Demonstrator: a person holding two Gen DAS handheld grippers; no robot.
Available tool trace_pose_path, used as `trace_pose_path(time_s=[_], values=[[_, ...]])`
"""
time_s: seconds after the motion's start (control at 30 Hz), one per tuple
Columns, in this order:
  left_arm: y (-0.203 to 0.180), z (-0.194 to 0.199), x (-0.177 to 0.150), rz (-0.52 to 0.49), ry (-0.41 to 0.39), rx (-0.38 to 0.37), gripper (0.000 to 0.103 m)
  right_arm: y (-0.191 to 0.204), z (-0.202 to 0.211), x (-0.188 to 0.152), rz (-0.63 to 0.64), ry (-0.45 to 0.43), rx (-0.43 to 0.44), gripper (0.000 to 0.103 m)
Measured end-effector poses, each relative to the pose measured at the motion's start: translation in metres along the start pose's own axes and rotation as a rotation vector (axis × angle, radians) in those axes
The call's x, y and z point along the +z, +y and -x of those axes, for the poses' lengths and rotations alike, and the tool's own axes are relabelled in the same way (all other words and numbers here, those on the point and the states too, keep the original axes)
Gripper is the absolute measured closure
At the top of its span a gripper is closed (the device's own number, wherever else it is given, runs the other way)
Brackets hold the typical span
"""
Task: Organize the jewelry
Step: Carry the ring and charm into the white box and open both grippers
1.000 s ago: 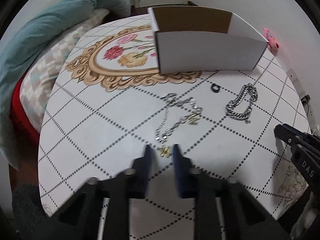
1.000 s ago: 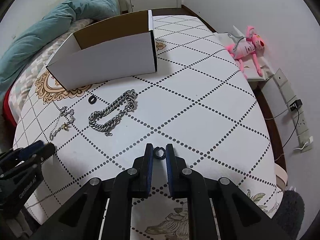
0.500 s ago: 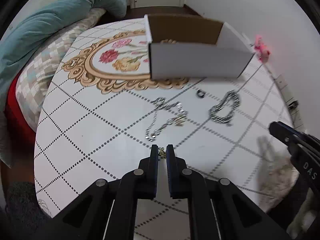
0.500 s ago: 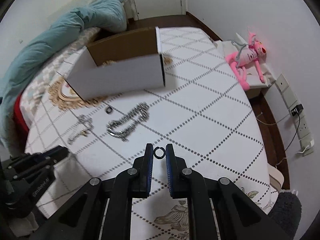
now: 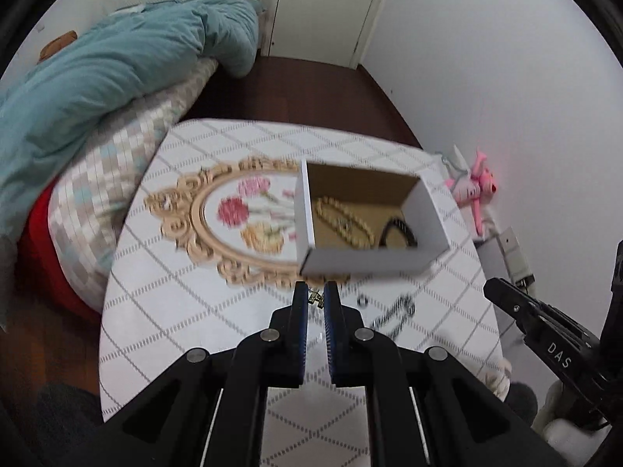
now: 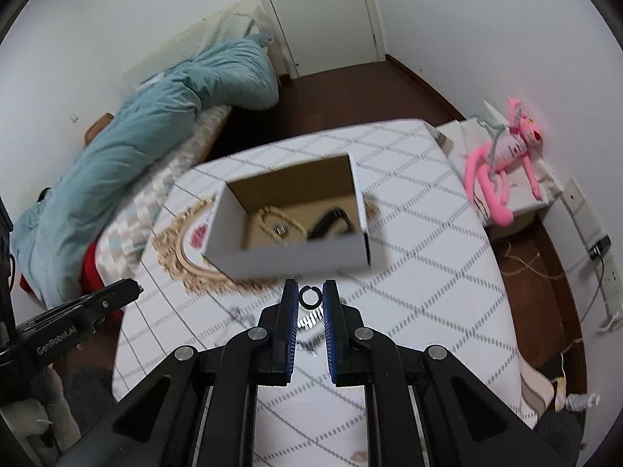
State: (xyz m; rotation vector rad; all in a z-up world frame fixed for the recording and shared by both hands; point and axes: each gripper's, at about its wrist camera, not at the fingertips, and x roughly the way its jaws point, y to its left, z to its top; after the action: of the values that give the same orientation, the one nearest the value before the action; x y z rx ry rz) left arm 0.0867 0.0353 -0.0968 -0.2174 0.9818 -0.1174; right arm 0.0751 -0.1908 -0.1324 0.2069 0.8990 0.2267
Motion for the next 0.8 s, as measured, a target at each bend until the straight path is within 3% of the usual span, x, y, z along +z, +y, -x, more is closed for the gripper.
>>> trace_pose_path(time_s=[0.2,0.53,0.63,0.73,0.77,0.8], values=[[-0.015,-0.028,0.042,-0.018,0.022,-0.012,0.097,0.003,-0.027,0.052,0.006,0.02,0.029,0.09],[-0.025,-0.12,0.101,-0.048,0.189,-0.007,0.096,-0.015,-0.123,0.126,0.009,0.201,0.001,0.09],[-0.026,-0.134,0.11,-0.039,0.226,0.047,0.095,-0.018,-0.142,0.136,0.032,0.249,-0.023,0.089],[-0.026,-0.137,0.116,-0.022,0.227,0.044,0.091,-0.019,-0.153,0.142,0.044,0.287,-0.044,0.079],[-0.026,-0.137,0.117,-0.026,0.224,0.062,0.083,-0.019,-0.154,0.143,0.046,0.288,-0.049,0.068],[-0.026,-0.137,0.119,-0.031,0.222,0.075,0.068,-0.019,-0.154,0.143,0.049,0.288,-0.051,0.061]])
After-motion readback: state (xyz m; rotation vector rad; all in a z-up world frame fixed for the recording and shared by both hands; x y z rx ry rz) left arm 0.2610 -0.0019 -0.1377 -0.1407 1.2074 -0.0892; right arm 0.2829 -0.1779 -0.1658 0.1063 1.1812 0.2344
